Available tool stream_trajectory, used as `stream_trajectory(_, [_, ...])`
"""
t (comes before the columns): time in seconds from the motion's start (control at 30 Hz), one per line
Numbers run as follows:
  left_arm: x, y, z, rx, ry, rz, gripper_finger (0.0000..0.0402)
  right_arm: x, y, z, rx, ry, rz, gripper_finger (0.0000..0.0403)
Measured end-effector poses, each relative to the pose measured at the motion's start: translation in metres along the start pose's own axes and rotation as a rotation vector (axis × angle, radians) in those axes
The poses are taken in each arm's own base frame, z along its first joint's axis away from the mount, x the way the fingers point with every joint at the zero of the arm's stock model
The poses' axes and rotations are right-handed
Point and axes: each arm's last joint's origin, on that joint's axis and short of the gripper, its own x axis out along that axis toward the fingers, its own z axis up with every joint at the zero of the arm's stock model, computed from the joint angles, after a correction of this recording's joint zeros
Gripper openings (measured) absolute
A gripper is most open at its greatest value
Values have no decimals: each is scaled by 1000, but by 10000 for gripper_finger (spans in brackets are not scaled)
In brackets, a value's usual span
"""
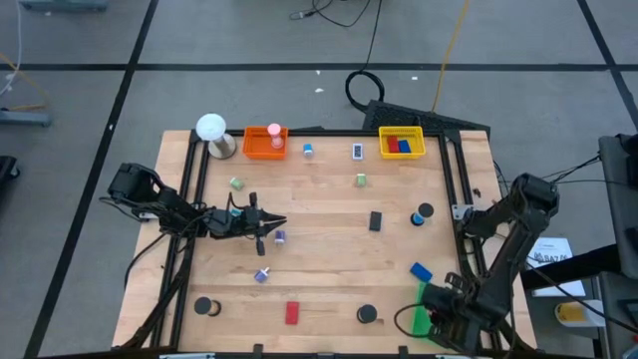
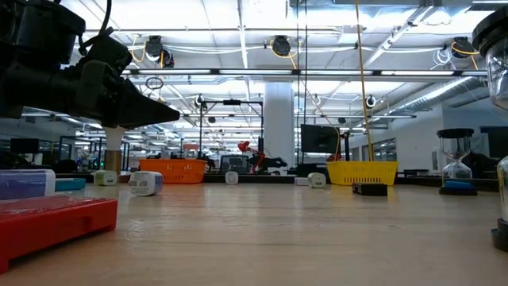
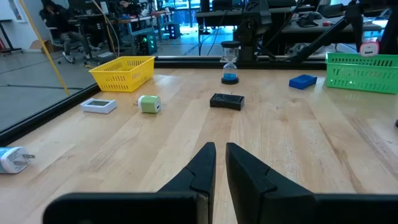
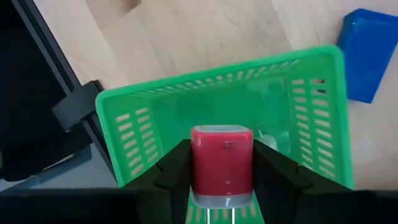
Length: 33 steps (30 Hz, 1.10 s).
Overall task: Pick & Place Office items
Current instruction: Put the pink charger adapter into the green basket
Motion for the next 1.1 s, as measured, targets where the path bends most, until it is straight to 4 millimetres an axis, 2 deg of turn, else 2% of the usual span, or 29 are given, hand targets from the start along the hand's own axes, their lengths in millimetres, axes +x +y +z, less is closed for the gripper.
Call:
stream_trajectory(0.33, [0,0,0,0,0,0,37,25,15,-5,-93,4,2,128])
stream_trajectory(0.63, [0,0,0,0,0,0,37,38,15,-13,-155,15,-67,128])
stream_trajectory(0.97, [0,0,0,0,0,0,37,38,11,-23,-177,16,-87,128])
stream_trajectory(1.1, [0,0,0,0,0,0,37,50,4,-26,-175,19,-90,128])
